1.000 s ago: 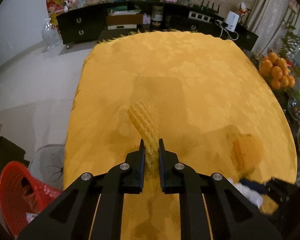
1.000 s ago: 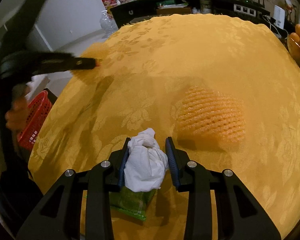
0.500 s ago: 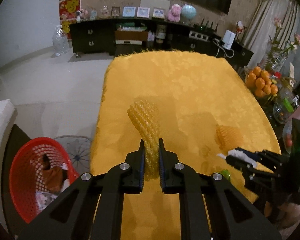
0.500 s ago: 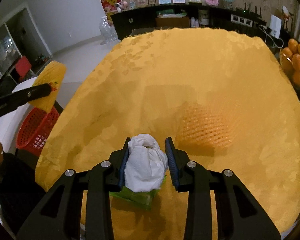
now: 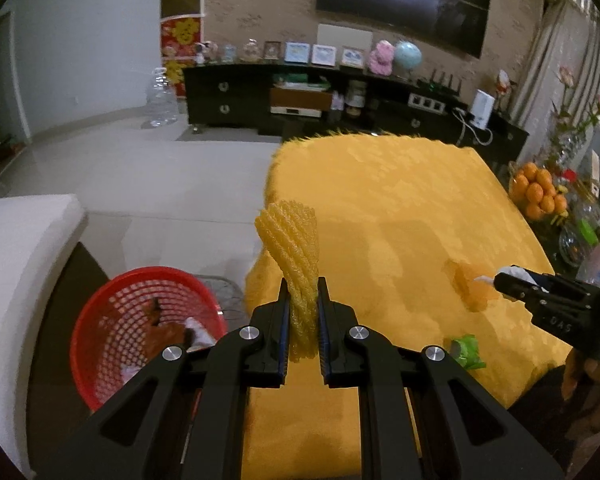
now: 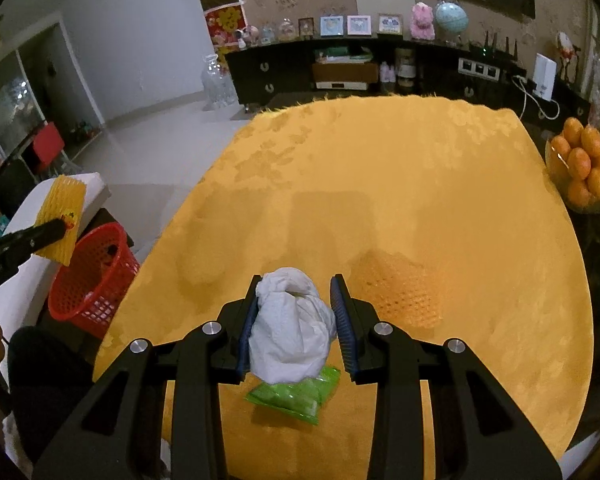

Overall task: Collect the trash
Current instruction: 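Carry the yellow sleeve and white tissue over the red basket with both grippers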

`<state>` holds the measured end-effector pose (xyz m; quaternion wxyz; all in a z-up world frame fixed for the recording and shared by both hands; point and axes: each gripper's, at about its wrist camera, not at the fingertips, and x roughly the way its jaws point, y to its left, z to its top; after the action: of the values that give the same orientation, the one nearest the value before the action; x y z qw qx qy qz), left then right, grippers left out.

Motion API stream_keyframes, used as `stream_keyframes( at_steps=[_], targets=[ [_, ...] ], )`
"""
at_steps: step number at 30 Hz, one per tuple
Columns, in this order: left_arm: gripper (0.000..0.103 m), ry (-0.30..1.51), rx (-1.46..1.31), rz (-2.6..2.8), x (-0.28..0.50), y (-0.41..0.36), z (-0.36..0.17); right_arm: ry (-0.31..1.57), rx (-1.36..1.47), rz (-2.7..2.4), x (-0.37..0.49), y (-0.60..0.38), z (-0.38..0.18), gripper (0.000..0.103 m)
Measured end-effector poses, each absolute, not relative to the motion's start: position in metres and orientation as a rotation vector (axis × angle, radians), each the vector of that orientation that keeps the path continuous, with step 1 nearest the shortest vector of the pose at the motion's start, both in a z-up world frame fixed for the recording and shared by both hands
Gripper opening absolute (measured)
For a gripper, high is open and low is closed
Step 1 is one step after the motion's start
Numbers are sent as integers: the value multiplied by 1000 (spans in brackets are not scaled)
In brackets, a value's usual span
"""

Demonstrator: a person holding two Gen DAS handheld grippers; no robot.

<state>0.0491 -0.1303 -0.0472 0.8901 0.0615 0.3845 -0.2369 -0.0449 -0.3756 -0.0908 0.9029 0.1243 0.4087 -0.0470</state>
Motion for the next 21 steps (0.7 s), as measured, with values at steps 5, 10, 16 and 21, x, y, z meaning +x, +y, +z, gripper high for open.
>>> stream_keyframes(
  at_steps=[5,10,16,21],
  targets=[
    [11,773,112,-443,48,-110,-37,828,242,-80,-38,-364,-79,34],
    [11,754,103,-406,49,-90,-29,824,236,-78,-31,-356,-71,34],
    [11,738,84,-371,52,-75,-22,803,231,-54,-17,-345,-55,34],
    [11,732,69,-338,54,-64,-21,790,221,-25,-8,-333,-44,34]
  ],
)
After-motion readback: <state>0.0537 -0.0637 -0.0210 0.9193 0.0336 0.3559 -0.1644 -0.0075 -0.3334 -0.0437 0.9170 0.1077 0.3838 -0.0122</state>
